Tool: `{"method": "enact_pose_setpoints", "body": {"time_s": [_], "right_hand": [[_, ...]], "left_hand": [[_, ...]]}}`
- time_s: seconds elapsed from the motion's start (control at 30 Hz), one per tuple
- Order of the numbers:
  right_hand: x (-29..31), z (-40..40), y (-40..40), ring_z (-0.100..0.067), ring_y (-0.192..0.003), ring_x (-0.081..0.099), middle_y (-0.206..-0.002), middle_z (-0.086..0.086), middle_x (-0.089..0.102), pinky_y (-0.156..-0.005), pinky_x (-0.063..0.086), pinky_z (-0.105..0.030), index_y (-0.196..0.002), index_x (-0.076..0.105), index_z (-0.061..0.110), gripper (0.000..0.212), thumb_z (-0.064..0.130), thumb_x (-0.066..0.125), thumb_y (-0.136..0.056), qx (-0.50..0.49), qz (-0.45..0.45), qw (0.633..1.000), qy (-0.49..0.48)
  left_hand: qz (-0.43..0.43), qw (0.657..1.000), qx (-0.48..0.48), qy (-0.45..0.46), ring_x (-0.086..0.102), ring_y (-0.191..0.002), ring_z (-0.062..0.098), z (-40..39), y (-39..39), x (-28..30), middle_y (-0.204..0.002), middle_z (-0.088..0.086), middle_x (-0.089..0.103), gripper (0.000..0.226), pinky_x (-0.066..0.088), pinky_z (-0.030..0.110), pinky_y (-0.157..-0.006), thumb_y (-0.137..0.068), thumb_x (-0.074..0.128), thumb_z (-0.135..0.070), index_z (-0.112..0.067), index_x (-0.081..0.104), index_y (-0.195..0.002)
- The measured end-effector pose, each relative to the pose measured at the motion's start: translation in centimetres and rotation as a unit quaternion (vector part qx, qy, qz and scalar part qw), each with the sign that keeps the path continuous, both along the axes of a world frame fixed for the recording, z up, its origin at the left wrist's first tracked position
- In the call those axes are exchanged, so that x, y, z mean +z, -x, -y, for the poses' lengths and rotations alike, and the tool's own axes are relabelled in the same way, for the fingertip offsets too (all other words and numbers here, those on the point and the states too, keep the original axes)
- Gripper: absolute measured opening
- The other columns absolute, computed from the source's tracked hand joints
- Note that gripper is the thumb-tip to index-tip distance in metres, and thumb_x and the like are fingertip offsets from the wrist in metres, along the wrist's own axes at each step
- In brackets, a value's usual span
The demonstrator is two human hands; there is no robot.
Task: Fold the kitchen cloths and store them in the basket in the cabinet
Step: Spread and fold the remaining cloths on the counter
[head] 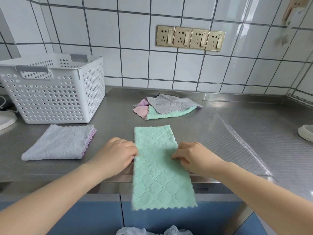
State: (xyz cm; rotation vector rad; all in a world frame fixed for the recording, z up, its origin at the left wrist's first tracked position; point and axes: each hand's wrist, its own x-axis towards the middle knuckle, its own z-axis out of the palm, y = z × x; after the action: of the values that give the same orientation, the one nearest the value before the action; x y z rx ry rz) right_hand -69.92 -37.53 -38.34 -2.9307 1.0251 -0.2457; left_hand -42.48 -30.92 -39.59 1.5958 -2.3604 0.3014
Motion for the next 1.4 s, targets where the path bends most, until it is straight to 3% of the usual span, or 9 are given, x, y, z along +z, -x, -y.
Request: {"method": "enact_pose_setpoints", "body": {"time_s": [0.2, 0.37, 0.57, 0.7, 0.83, 0.93, 1.1, 1.2, 1.4], "right_hand": [[-0.9, -1.1, 3.4, -0.008, -0.138, 0.029, -0.152, 0.007, 0.031, -0.115, 0.021, -0.035, -0.142, 0.038, 0.031, 0.056, 0.020, 0.046, -0.087, 0.073, 0.000, 0.997, -0.019], [-2.7, -2.3, 4.7, -0.006, -0.145, 0.005, -0.158, 0.008, 0.011, -0.118, 0.009, -0.042, -0.149, 0.012, 0.035, 0.074, 0.035, 0.044, -0.082, 0.109, -0.086, 0.990, 0.031], [-3.2, -2.9, 3.9, -0.011, -0.129, 0.046, -0.135, 0.004, 0.055, -0.111, 0.026, -0.049, -0.132, 0.054, 0.027, 0.046, 0.035, 0.056, -0.087, 0.109, 0.027, 0.987, 0.112], [-2.7, -3.0, 3.1, 0.007, -0.107, 0.056, -0.108, 0.031, 0.061, -0.112, 0.030, -0.031, -0.111, 0.065, 0.031, 0.034, 0.013, 0.049, -0.087, 0.023, 0.202, 0.978, -0.037], [-1.1, -1.5, 0.2, -0.004, -0.052, 0.037, -0.057, 0.015, 0.044, -0.053, 0.034, -0.016, -0.068, 0.050, 0.028, 0.026, 0.035, 0.050, -0.093, -0.131, 0.393, 0.898, -0.149], [-0.1, 0.7, -2.3, -0.005, -0.055, 0.037, -0.060, 0.010, 0.042, -0.050, 0.031, -0.016, -0.068, 0.045, 0.018, 0.032, 0.037, 0.050, -0.094, -0.203, 0.427, 0.863, -0.179], [0.4, 4.5, -5.4, -0.014, -0.064, 0.045, -0.067, 0.005, 0.048, -0.054, 0.032, -0.026, -0.076, 0.050, 0.016, 0.029, 0.036, 0.044, -0.097, -0.279, 0.385, 0.846, -0.242], [0.0, 6.0, -6.2, -0.014, -0.055, 0.037, -0.059, 0.002, 0.039, -0.049, 0.028, -0.027, -0.064, 0.039, 0.016, 0.036, 0.031, 0.044, -0.096, -0.323, 0.298, 0.860, -0.260], [-0.4, 6.9, -6.3, -0.016, -0.052, 0.038, -0.056, 0.000, 0.040, -0.048, 0.030, -0.025, -0.060, 0.039, 0.014, 0.038, 0.027, 0.048, -0.094, -0.349, 0.250, 0.862, -0.271]], "left_hand": [[0.033, 0.985, -0.102, -0.137, 0.001, -0.141, -0.008, -1.3, -1.5, -0.3, -0.152, -0.024, 0.008, 0.059, -0.008, 0.026, -0.117, -0.087, 0.027, -0.034, -0.038, 0.024, -0.145], [0.137, 0.969, -0.124, -0.165, -0.025, -0.138, -0.004, -3.0, -1.0, -1.7, -0.152, -0.019, -0.023, 0.079, -0.022, 0.033, -0.112, -0.082, 0.034, -0.036, -0.044, -0.016, -0.142], [0.074, 0.982, -0.123, -0.126, -0.010, -0.141, -0.004, -3.3, -0.4, -1.9, -0.153, -0.019, -0.004, 0.063, -0.022, 0.037, -0.112, -0.088, 0.035, -0.025, -0.038, 0.017, -0.147], [-0.155, 0.973, -0.087, -0.150, 0.033, -0.132, -0.005, -2.9, 0.2, -1.3, -0.138, -0.008, 0.052, 0.046, 0.013, 0.026, -0.118, -0.094, 0.032, -0.017, -0.032, 0.052, -0.132], [-0.440, 0.888, 0.003, -0.137, 0.045, -0.063, -0.002, -1.3, 1.8, -0.3, -0.065, -0.011, 0.056, 0.022, 0.037, 0.019, -0.063, -0.094, 0.049, -0.029, -0.016, 0.062, -0.081], [-0.553, 0.825, 0.037, -0.113, 0.045, -0.075, 0.013, 1.2, 2.9, 0.1, -0.078, 0.009, 0.051, 0.025, 0.035, 0.030, -0.069, -0.097, 0.048, -0.013, 0.011, 0.053, -0.091], [-0.656, 0.737, 0.101, -0.127, 0.059, -0.092, 0.018, 4.4, 3.3, 0.5, -0.101, 0.003, 0.060, 0.047, 0.045, 0.032, -0.086, -0.099, 0.044, -0.014, -0.027, 0.031, -0.142], [-0.610, 0.764, 0.144, -0.153, 0.052, -0.096, 0.010, 5.8, 2.9, 0.2, -0.105, -0.003, 0.052, 0.061, 0.041, 0.026, -0.085, -0.099, 0.042, -0.015, -0.036, 0.013, -0.148], [-0.555, 0.783, 0.187, -0.207, 0.046, -0.103, 0.008, 6.9, 2.5, -0.1, -0.132, 0.003, 0.055, 0.031, 0.040, 0.025, -0.085, -0.098, 0.042, -0.012, -0.019, 0.062, -0.122]]}}
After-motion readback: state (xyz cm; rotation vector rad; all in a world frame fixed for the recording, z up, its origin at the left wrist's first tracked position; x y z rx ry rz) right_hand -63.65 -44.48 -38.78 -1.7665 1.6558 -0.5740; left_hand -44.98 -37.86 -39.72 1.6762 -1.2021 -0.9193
